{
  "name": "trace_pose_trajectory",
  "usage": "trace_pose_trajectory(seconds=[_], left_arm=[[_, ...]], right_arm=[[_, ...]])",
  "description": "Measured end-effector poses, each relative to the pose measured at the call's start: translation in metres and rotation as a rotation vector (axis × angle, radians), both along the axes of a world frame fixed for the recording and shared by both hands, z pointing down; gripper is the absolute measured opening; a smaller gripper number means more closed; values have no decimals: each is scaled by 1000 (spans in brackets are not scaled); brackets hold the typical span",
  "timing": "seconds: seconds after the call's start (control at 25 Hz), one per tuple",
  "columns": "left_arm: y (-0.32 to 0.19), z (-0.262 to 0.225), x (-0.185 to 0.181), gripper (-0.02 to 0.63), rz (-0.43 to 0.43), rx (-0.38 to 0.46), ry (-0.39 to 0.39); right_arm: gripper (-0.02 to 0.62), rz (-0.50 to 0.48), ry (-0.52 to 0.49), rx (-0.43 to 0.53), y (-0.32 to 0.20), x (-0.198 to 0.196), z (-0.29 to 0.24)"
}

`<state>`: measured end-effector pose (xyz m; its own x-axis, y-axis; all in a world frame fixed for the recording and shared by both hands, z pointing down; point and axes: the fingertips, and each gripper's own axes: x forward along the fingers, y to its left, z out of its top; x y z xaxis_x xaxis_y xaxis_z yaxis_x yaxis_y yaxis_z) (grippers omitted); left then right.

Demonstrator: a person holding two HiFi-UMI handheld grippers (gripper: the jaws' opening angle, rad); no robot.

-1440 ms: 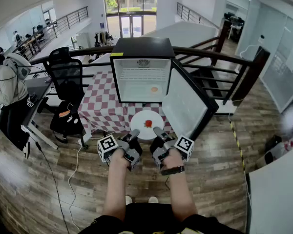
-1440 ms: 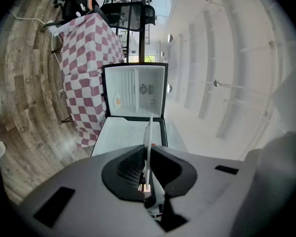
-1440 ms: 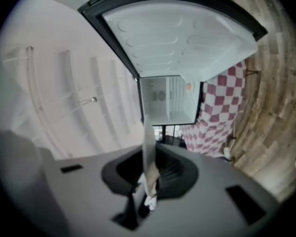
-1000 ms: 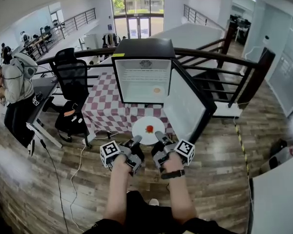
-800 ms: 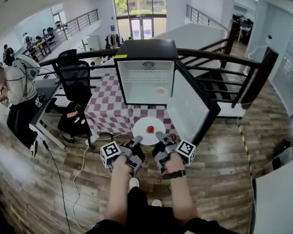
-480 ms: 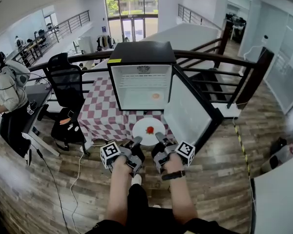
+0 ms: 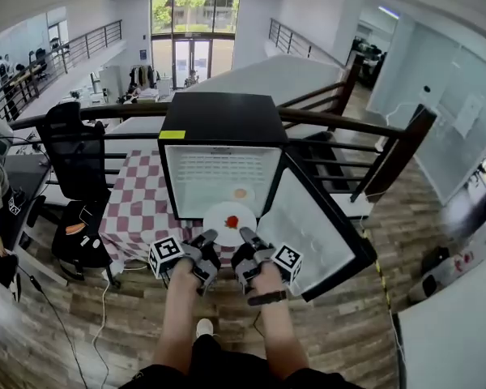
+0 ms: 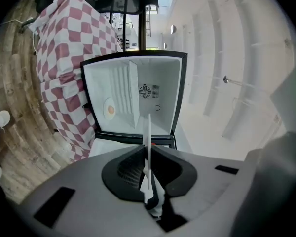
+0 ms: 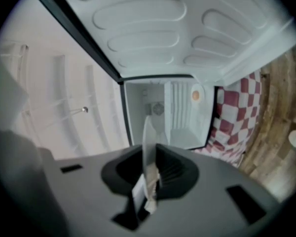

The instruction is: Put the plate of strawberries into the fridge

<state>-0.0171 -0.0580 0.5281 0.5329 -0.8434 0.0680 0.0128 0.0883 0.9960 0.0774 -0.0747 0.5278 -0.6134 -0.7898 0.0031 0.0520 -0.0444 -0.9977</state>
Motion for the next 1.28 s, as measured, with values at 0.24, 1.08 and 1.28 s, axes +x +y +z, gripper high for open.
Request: trace_pose_trajectory(seconds=[0.24, 1.08, 1.28], left_arm=[[-56, 2, -25, 35, 45, -2, -5], [-133, 33, -54, 35, 58, -39, -25], [-150, 46, -58, 35, 40, -59, -14]], right_arm=[[49, 52, -5, -12, -53, -24, 1], [48, 87, 53, -46, -127, -51, 37], [49, 79, 44, -63, -146, -54, 48]])
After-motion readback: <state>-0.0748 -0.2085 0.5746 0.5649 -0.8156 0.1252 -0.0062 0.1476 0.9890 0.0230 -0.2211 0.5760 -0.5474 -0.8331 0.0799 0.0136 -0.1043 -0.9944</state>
